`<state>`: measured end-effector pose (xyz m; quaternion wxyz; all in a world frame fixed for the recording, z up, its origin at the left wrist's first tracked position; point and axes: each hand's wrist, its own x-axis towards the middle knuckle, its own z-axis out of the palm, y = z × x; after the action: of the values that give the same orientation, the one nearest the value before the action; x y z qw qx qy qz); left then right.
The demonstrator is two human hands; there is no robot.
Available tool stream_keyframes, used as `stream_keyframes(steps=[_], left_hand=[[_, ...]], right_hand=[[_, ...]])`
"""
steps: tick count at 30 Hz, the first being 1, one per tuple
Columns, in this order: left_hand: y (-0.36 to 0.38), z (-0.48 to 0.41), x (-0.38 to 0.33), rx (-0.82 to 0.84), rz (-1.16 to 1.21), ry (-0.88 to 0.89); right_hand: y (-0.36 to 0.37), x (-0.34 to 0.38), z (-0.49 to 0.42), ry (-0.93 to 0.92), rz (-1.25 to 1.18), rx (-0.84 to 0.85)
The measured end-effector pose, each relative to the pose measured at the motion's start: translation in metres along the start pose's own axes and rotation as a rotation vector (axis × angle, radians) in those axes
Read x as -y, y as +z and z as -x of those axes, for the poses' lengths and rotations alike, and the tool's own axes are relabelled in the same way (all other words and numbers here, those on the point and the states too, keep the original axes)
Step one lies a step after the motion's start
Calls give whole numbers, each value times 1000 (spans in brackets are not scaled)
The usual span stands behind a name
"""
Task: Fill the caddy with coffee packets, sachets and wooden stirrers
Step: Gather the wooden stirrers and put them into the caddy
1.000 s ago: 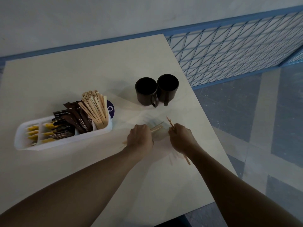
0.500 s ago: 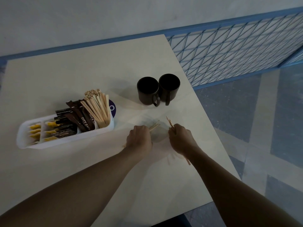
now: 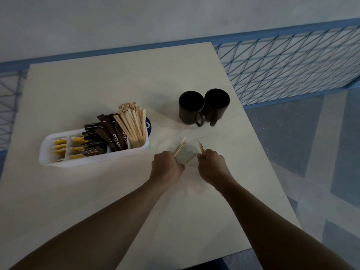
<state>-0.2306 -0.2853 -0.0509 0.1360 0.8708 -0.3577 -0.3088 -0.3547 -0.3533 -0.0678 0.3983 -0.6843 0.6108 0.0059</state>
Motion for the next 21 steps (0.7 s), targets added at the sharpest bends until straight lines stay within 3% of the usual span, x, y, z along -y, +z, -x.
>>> stream_keyframes(steps=[6, 15, 21], left_hand=[[-15, -2, 17, 27, 107, -53], [-29, -6, 46, -3, 137, -75], [-35, -6, 53, 10, 151, -62]], right_hand=[[24, 27, 5, 132, 8, -61], [25, 53, -1, 33, 268, -126], [24, 56, -4, 5, 367, -79]])
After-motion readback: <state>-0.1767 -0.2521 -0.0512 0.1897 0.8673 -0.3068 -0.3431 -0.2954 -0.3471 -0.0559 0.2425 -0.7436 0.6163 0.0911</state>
